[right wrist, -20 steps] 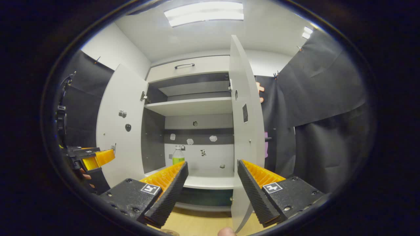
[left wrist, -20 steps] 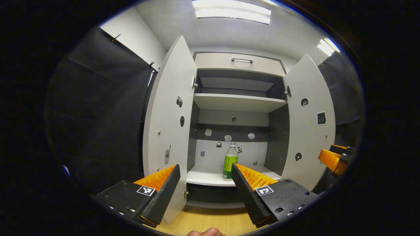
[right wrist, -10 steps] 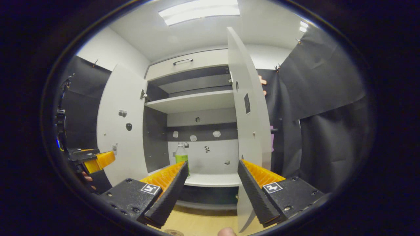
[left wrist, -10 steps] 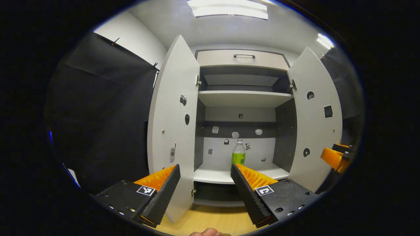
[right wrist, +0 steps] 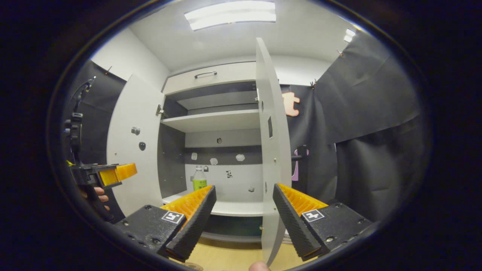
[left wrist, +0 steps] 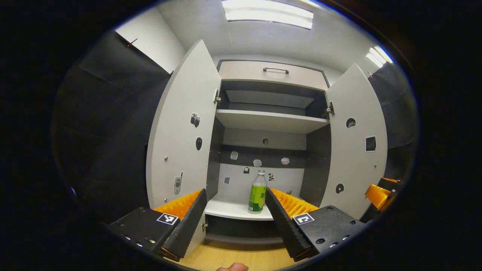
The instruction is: Grasp the bottle in the cabinet with the left hand and place it on the coaster, then close the right door with the right hand and the left door with the left hand.
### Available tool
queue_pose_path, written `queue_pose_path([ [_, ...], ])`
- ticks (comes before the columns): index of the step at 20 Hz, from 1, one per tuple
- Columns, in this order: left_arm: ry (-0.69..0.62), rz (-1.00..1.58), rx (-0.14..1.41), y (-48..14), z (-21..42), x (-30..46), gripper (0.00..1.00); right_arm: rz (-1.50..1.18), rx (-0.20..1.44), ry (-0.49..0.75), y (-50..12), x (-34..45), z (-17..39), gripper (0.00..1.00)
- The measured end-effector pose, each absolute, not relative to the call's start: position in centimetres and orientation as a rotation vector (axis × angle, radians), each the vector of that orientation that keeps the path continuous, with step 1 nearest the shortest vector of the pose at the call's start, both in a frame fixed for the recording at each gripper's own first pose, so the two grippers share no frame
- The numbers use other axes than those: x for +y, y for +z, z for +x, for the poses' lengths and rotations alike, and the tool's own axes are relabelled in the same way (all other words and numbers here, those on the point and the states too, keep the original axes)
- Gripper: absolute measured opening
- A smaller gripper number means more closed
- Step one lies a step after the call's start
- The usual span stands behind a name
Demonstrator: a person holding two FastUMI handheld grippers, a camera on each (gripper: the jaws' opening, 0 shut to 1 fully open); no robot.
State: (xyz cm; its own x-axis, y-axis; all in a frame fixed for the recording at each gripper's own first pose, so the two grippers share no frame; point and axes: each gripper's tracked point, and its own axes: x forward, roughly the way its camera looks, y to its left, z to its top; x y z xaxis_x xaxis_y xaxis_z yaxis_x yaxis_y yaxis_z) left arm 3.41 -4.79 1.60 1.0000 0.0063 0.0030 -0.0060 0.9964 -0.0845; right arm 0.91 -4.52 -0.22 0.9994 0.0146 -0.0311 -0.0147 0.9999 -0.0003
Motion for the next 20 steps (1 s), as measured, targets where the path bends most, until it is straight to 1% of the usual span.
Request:
queue_pose_path([
  [1,0.0,-0.09,-0.006,1.7,4.0,-5.1,0.94,-0.007,0.032,0.008,-0.3,-4.9,0.6,0.99],
  [2,-0.004,-0.098,-0.007,1.7,4.8,-5.4,1.0,-0.015,0.032,-0.005,-0.3,-5.3,0.4,0.96],
  [4,-0.039,-0.114,-0.002,1.6,6.2,-6.5,1.0,-0.024,0.031,-0.032,-0.3,-6.1,0.0,0.98],
  [5,-0.055,-0.114,0.007,1.5,7.0,-7.1,0.95,-0.026,0.032,-0.046,-0.2,-6.5,-0.2,0.98],
  [6,-0.067,-0.109,0.018,1.2,7.9,-7.6,1.0,-0.026,0.032,-0.058,-0.2,-6.9,-0.4,0.98],
  [8,-0.094,-0.097,0.025,1.0,9.6,-9.0,1.0,-0.026,0.032,-0.083,0.0,-7.7,-0.9,0.98],
  [9,-0.106,-0.09,0.029,0.9,10.5,-9.6,0.95,-0.028,0.032,-0.097,0.0,-8.3,-1.3,0.96],
  [10,-0.121,-0.08,0.035,0.6,11.4,-10.2,0.95,-0.031,0.032,-0.113,-0.1,-8.9,-1.6,0.98],
  [11,-0.131,-0.066,0.047,0.4,12.3,-10.8,0.95,-0.034,0.031,-0.129,0.0,-9.5,-2.1,0.96],
  [13,-0.16,-0.051,0.065,-0.5,14.0,-12.0,0.95,-0.039,0.03,-0.162,0.0,-10.5,-2.7,0.98],
  [15,-0.17,-0.037,0.08,-1.2,15.8,-12.6,0.95,-0.046,0.027,-0.199,0.2,-11.7,-3.4,0.98],
  [16,-0.173,-0.027,0.091,-1.7,16.7,-12.7,0.95,-0.05,0.025,-0.22,0.3,-12.3,-3.8,0.96],
  [17,-0.173,-0.018,0.091,-2.1,17.6,-13.0,0.95,-0.053,0.022,-0.24,0.4,-13.0,-4.1,0.98],
  [18,-0.175,-0.009,0.107,-2.9,18.6,-13.2,0.95,-0.055,0.02,-0.26,0.5,-13.6,-4.3,0.96],
  [20,-0.183,-0.004,0.142,-4.5,20.4,-13.8,0.95,-0.058,0.018,-0.298,0.5,-14.6,-4.8,0.98],
])
